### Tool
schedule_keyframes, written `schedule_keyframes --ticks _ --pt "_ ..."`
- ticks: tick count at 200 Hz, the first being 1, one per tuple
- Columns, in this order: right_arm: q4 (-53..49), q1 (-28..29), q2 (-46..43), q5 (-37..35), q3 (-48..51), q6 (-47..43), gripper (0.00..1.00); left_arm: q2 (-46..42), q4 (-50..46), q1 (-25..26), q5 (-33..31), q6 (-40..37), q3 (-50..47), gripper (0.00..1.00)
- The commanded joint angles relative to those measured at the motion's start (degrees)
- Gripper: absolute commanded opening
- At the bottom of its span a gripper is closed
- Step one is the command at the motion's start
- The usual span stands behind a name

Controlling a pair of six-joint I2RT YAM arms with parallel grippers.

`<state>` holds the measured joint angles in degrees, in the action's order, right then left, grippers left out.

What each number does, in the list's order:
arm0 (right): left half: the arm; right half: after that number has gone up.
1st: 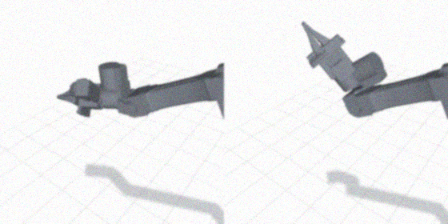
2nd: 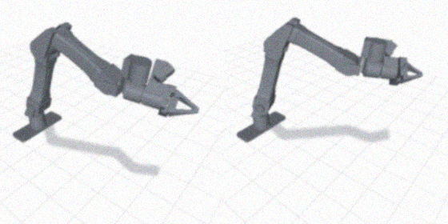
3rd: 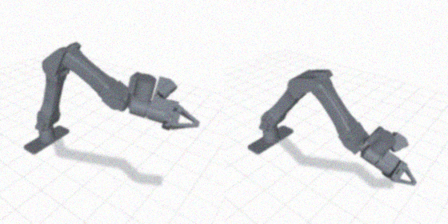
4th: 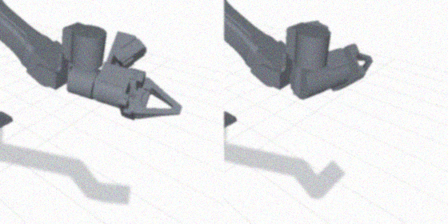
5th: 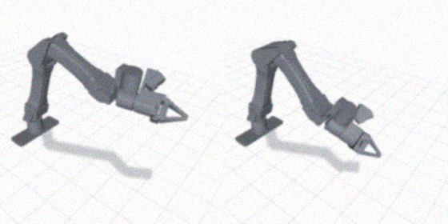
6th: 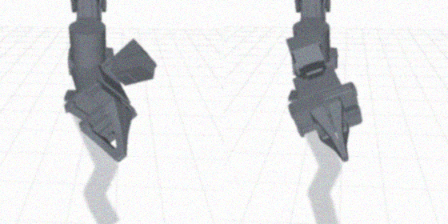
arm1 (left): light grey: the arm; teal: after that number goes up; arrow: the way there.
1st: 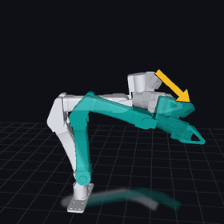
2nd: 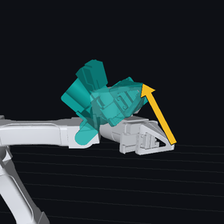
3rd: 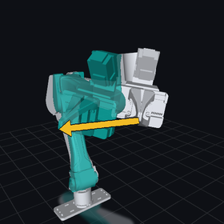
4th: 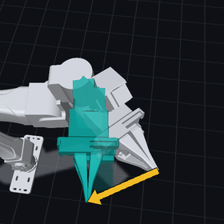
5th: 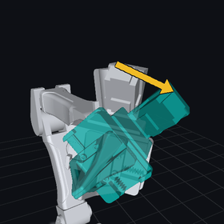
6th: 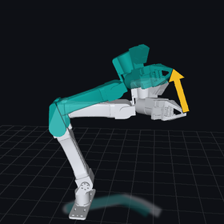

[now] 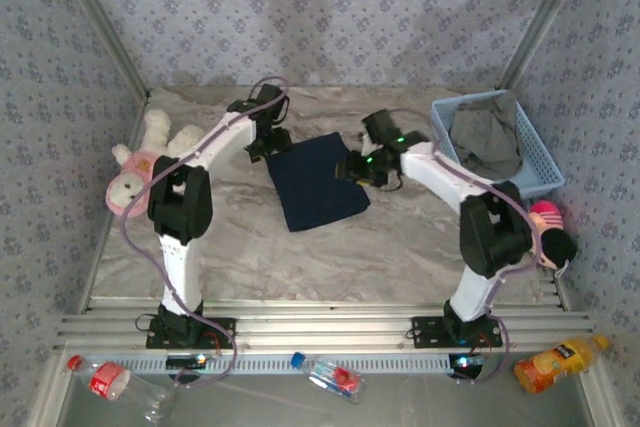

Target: Fold and stack the mixed laundry pile

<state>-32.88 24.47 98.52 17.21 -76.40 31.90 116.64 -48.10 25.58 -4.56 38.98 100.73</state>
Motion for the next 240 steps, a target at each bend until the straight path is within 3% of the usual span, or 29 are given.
schedule_keyframes --ticks 1,14,20,59,68,76,90,107,139,183,240 --pt "-3.69 -5.82 -5.18 -2.43 0.54 -1.46 1.00 -6.34 -3.61 5.47 -0.49 2.20 -4.46 0.71" --pt "-4.08 -9.38 -7.46 -2.89 1.58 -2.41 1.00 -8.00 -2.01 8.72 -0.62 6.53 -8.01 0.72" --pt "-4.12 -10.86 -8.63 -3.02 2.18 -2.88 1.00 -8.41 -1.46 10.08 -0.96 9.37 -9.29 0.79" --pt "-2.79 -17.34 -13.72 -2.04 6.15 -4.83 1.00 -4.86 3.37 16.01 -2.23 22.15 -11.59 0.81" --pt "-1.83 -17.99 -14.25 -1.22 7.13 -4.91 0.96 -3.26 3.02 16.63 -3.43 23.92 -10.56 0.82" --pt "-1.83 -18.34 -14.43 -0.80 7.57 -4.83 0.92 -1.85 2.71 16.75 -4.51 25.48 -10.00 0.89" --pt "-0.26 -18.70 -14.26 -0.36 7.58 -4.83 0.83 0.02 2.92 16.44 -4.98 26.46 -9.54 0.89" --pt "-0.25 -18.82 -14.06 -0.90 7.33 -4.83 0.80 1.70 2.22 15.74 -5.82 26.35 -9.40 0.89" --pt "0.18 -19.28 -13.75 -2.66 6.97 -4.61 0.80 6.35 -3.42 12.56 -6.30 19.55 -8.43 0.89" --pt "0.79 -21.31 -11.72 -4.33 5.77 -4.35 0.82 9.49 -6.45 2.57 -9.99 8.02 -7.15 0.89" --pt "-3.37 -30.70 -3.45 -11.77 -2.07 -5.05 0.86 16.90 -8.29 -6.74 -11.98 -13.93 5.95 0.89"
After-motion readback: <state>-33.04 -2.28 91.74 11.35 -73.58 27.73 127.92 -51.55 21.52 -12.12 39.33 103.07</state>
